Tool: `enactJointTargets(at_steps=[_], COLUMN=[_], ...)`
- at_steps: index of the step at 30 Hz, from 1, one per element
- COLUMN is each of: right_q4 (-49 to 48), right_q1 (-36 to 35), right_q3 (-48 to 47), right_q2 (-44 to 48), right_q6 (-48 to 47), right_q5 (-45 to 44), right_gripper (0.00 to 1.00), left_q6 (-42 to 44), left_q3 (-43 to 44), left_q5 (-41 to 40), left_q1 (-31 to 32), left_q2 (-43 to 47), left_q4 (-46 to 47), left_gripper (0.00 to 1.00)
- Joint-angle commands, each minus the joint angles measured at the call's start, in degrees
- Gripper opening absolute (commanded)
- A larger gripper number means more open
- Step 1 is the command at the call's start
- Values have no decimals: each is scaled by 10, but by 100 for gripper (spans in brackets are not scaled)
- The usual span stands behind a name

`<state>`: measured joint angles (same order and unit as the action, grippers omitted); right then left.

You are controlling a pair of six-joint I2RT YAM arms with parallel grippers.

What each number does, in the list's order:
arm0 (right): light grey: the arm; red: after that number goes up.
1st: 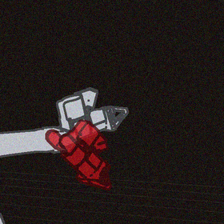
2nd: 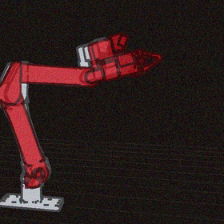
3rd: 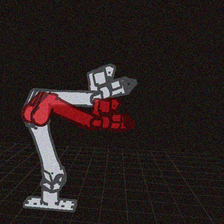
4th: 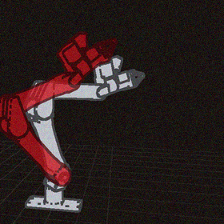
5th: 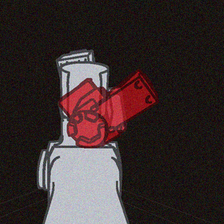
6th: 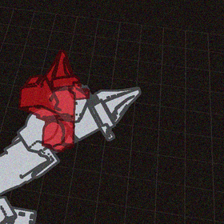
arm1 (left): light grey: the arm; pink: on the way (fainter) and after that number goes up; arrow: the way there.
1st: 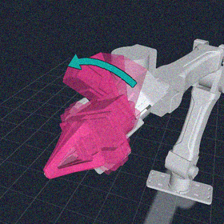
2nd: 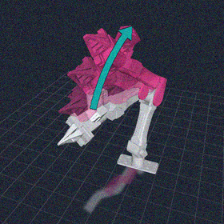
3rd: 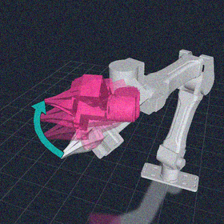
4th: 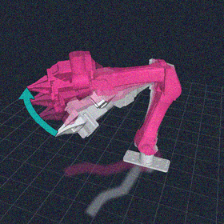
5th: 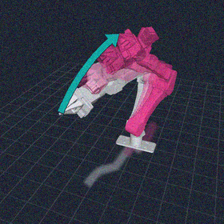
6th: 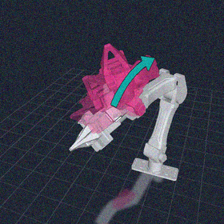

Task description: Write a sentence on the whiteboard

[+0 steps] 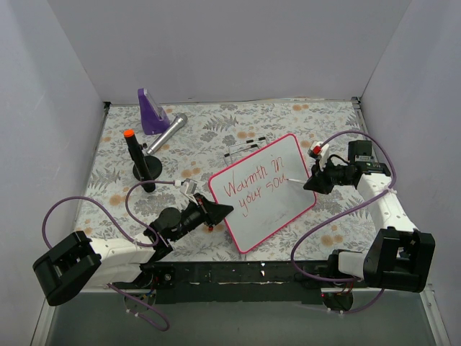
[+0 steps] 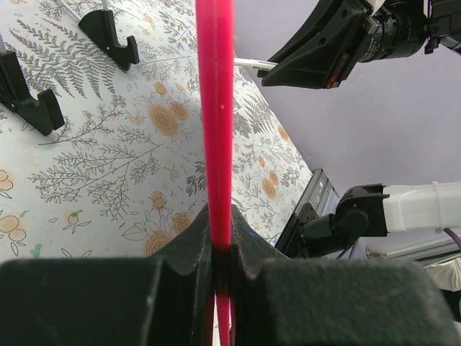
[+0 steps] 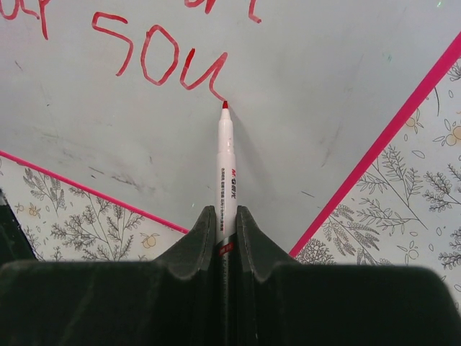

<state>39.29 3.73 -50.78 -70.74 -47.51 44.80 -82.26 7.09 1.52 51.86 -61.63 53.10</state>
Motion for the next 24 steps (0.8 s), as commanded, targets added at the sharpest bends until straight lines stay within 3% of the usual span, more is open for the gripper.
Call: enactJointTargets(at_steps=[1, 24], right_q4=[19, -105], right_q1=[4, 3], right_q3=[-31, -63], right_q2=[10, -15], right_q6=[-17, 93], right_q5=[39, 18], right_gripper=[1, 1], left_q6=[15, 12], left_q3=[1, 2], left_q5=[16, 23], left_q1=[-2, -3], left_q2=[6, -4], left_q4=[43, 52], left_gripper=[0, 0])
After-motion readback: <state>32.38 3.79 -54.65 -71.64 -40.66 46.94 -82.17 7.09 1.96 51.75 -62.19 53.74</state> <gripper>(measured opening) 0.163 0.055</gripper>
